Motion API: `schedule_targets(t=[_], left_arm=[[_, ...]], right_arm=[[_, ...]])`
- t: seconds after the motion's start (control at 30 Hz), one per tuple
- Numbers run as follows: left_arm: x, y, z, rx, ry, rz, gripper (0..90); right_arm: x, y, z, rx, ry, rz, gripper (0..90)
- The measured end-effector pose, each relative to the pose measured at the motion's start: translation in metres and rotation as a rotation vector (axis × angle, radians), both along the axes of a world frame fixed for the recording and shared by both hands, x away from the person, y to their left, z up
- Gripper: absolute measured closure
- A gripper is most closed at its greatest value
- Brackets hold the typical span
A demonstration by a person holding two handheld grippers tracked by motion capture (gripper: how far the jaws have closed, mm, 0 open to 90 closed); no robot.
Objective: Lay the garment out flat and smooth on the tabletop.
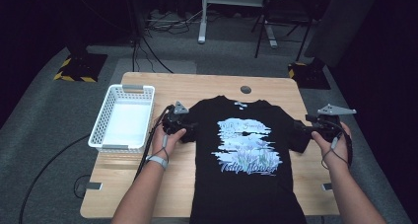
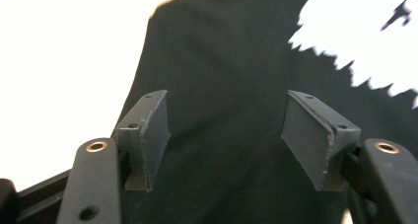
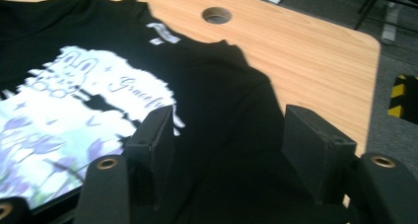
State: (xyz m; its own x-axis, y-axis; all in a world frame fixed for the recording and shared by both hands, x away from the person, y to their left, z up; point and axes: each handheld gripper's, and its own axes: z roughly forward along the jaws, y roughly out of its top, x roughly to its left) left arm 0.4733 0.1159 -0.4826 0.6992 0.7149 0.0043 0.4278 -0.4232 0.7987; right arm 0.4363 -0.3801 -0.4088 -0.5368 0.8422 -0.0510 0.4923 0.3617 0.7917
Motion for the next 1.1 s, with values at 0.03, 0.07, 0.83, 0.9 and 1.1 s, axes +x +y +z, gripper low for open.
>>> schedule_targets(t=[0.03, 0.07, 0.83, 0.9, 1.1], left_arm=[[-0.005, -0.003, 0.005, 0.007, -0.009, -0.018, 33.3], [-0.011, -0.006, 0.009, 0.018, -0.016, -0.032, 32.1], [-0.095, -0.056, -0.027, 0.108, 0.088, -0.19, 29.4], [-0.094, -0.055, -0.028, 0.097, 0.083, -0.194, 29.2], [-0.086, -0.054, -0.03, 0.082, 0.071, -0.19, 29.0]], right_arm=[[-0.003, 0.002, 0.0, -0.001, 0.0, 0.006, 36.4], [-0.006, 0.004, 0.0, 0.001, 0.001, 0.011, 35.4], [-0.066, 0.054, -0.079, -0.092, 0.219, 0.164, 29.1], [-0.065, 0.056, -0.085, -0.105, 0.218, 0.164, 28.9], [-0.053, 0.052, -0.091, -0.086, 0.192, 0.16, 27.3]])
